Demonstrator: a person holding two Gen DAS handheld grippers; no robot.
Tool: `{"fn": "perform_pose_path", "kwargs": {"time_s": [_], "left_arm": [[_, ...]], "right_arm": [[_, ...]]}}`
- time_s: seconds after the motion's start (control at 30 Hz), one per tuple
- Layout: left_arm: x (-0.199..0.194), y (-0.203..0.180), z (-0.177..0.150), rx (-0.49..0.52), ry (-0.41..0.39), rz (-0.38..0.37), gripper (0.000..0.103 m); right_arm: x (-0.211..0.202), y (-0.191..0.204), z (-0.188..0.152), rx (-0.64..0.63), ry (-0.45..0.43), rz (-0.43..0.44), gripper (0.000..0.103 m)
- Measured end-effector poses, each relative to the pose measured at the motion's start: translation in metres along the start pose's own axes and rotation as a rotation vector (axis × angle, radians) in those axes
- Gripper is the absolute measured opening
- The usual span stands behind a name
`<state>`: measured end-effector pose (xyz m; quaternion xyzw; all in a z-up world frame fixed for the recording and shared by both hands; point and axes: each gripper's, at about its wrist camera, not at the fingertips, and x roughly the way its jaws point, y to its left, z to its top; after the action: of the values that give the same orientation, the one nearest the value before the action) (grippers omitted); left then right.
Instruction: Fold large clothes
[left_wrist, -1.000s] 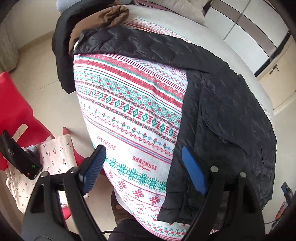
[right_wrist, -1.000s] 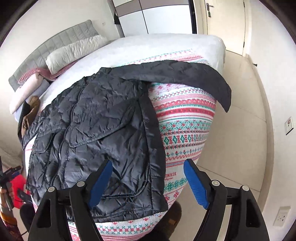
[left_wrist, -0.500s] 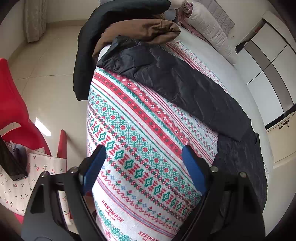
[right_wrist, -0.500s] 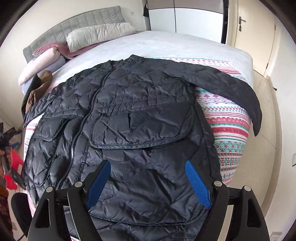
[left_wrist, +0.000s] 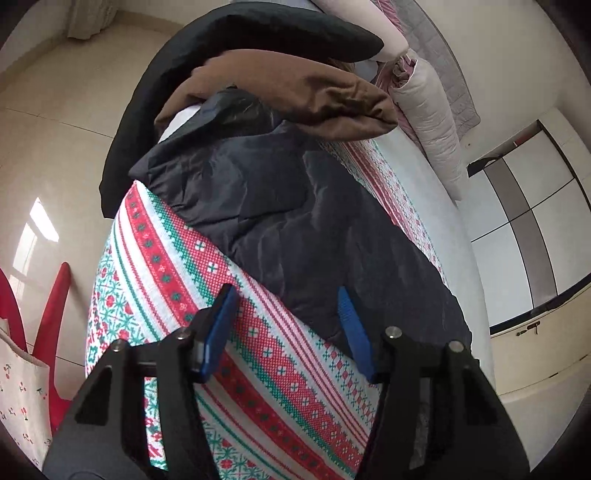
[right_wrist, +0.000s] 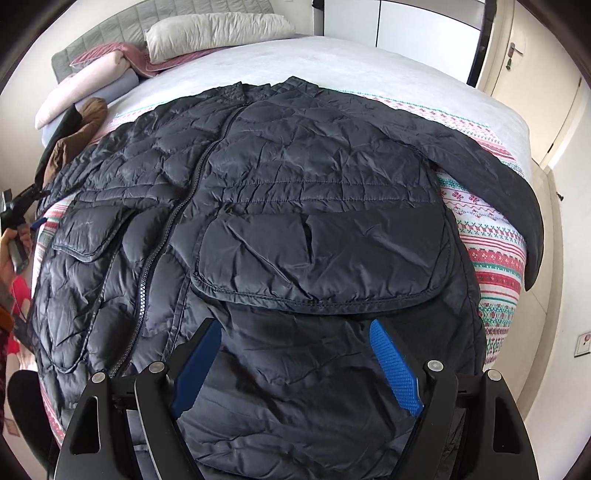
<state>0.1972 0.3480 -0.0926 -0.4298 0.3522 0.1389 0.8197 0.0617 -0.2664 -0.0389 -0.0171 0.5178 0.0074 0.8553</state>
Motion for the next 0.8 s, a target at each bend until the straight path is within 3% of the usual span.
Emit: {"fn": "perform_pose_path", "kwargs": {"time_s": [0.03,0.07,0.1,0.23,0.47,0.63,0.8], "left_arm": [[0.002,0.001,0.005,-0.015,0.003,-0.001,0.033],[0.004,0.003,0.009,-0.027,0.002,0.003,0.016],[0.002,0.003,0.012,-0.032,-0.005,0.003,0.006],[-0.026,-0.023,0.02,0.075,-0.111,-0.029,0.004],[-0.095,-0.131,0.015,0.35,-0.27,-0.169,0.003],[-0.127,-0.223,-0.012,0.53,-0.292,-0.297,0.003],[-0.131,-0.304,-0.064,0.678,-0.243,-0.384,0.003]], "right_arm": [[0.001,0.002,0.001,-0.006,0.003,-0.002,0.084],[0.002,0.003,0.002,-0.012,0.005,-0.003,0.084],[0.002,0.004,0.002,-0.017,0.007,-0.006,0.084],[0.002,0.007,0.005,-0.035,0.006,-0.019,0.084],[-0.004,-0.01,0.018,-0.014,-0.041,-0.042,0.084],[-0.013,-0.046,0.028,0.09,-0.08,-0.013,0.084],[-0.019,-0.092,0.031,0.213,-0.112,-0.009,0.084]]}}
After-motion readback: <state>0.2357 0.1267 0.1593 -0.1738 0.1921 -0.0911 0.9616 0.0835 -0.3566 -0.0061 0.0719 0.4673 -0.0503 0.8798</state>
